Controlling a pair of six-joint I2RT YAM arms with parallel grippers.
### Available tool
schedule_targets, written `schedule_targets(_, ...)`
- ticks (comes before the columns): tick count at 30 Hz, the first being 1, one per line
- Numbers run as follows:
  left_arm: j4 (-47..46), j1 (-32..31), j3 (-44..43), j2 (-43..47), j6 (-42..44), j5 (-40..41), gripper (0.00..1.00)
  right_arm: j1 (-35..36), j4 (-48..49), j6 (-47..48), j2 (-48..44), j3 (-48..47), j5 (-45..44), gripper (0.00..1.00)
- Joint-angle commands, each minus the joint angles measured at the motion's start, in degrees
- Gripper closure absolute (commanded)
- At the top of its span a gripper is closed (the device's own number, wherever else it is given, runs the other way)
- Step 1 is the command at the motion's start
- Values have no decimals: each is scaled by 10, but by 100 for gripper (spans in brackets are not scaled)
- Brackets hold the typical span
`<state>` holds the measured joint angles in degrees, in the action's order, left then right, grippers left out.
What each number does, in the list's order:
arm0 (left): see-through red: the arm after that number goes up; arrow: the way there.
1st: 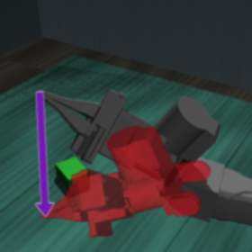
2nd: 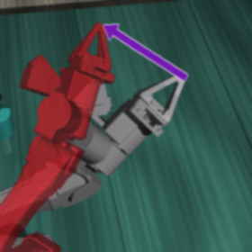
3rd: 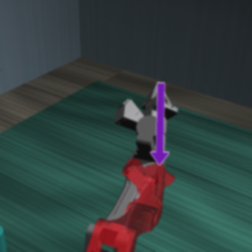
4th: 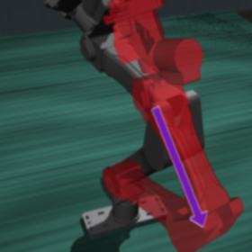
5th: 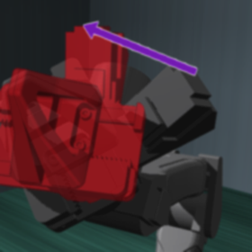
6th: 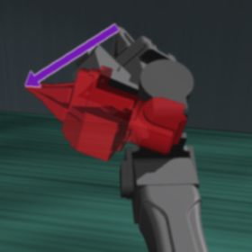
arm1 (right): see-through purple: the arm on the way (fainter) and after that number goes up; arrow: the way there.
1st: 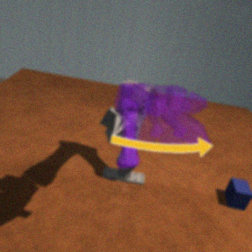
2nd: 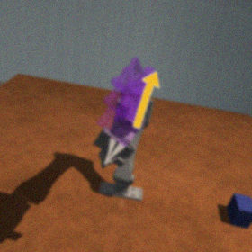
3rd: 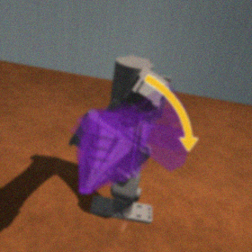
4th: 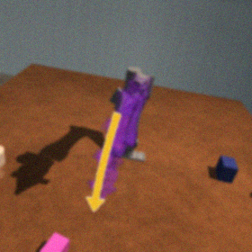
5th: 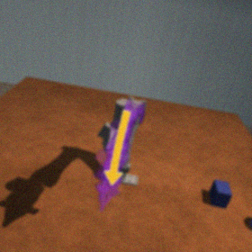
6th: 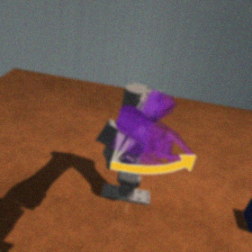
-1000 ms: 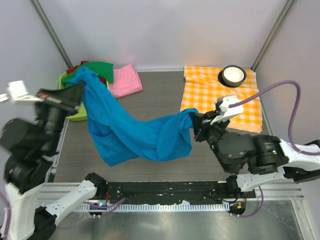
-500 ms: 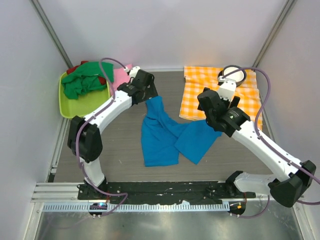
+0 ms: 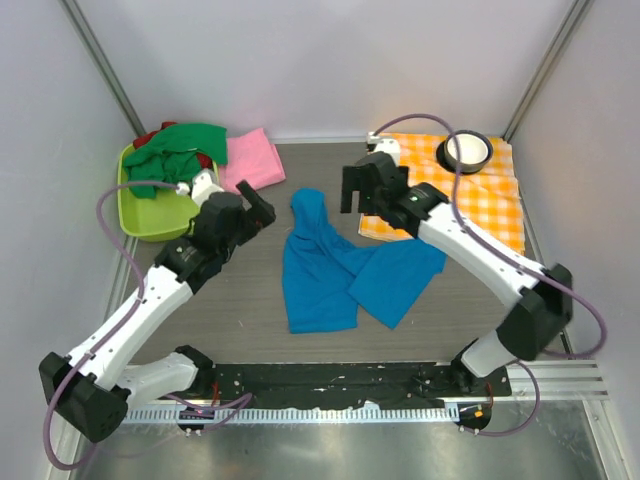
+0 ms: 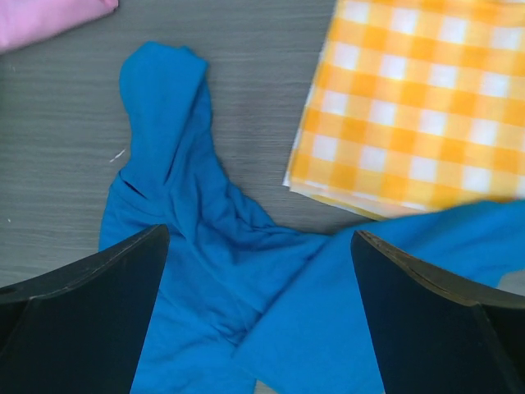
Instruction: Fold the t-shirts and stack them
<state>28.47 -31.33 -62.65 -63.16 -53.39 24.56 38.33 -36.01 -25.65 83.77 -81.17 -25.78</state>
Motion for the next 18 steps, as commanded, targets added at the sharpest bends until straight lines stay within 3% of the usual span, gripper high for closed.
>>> schedule_targets(1, -72, -7, 143, 30, -81, -63, 2, 5, 45, 37, 87, -55, 77, 1)
schedule_targets(7, -202, -31, 261, 37, -126, -106, 7, 3, 36, 56, 234, -225, 137, 0)
schedule_targets(11, -214, -53, 269, -6, -145, -154, 11, 6, -26, 52, 314, -331, 179, 2)
schedule_targets(15, -175, -138, 287, 28, -183, -79, 13, 52, -63, 75, 311, -314, 184, 2)
schedule_targets(18, -106, -180, 312, 132, -214, 23, 14, 97, -43, 63, 256, -209, 139, 2)
